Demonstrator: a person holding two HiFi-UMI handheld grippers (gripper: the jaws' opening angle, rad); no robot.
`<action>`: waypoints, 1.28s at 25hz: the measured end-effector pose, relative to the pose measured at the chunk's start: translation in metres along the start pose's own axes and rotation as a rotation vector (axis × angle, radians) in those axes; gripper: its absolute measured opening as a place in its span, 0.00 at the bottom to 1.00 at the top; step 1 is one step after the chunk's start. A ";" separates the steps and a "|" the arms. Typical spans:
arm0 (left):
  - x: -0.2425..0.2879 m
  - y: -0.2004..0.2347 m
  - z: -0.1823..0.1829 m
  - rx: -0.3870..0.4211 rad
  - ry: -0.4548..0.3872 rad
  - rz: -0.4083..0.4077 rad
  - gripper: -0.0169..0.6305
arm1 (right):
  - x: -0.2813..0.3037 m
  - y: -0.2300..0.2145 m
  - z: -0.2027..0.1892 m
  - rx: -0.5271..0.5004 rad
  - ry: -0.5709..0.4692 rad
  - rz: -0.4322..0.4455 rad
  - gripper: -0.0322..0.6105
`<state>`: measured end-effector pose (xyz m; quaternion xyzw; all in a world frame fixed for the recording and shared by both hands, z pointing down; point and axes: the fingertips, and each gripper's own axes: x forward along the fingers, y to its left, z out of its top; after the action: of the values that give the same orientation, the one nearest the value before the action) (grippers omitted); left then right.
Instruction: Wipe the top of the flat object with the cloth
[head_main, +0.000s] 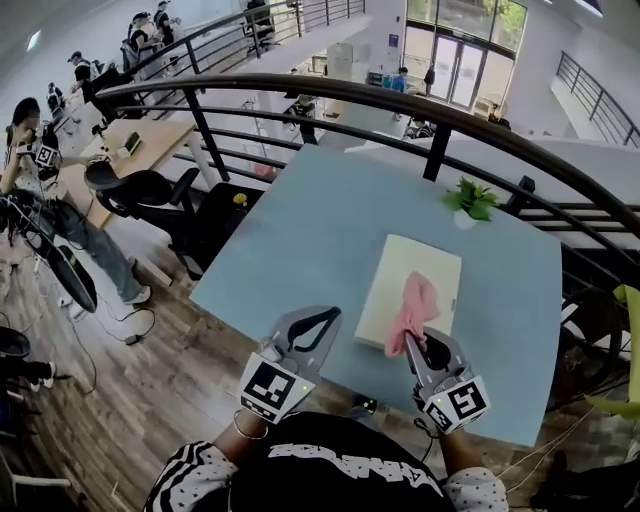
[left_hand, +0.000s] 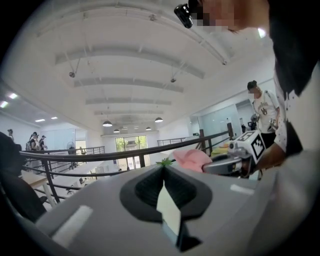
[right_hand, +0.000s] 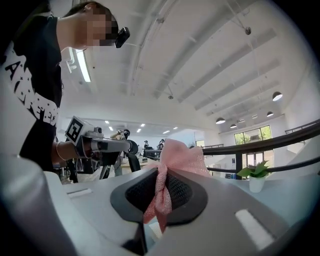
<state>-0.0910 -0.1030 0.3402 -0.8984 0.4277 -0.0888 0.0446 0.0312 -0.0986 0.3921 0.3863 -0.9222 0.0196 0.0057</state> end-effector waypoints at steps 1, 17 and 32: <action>0.005 -0.003 0.001 0.010 0.007 0.011 0.03 | -0.002 -0.009 -0.002 -0.009 0.009 0.007 0.09; 0.058 0.015 -0.017 0.014 0.122 0.234 0.03 | 0.054 -0.118 -0.058 -0.126 0.116 0.161 0.09; 0.115 0.053 -0.040 -0.038 0.114 0.199 0.03 | 0.149 -0.176 -0.106 -0.326 0.337 0.214 0.10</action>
<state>-0.0678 -0.2257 0.3855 -0.8456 0.5184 -0.1269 0.0116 0.0515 -0.3237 0.5075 0.2717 -0.9348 -0.0646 0.2195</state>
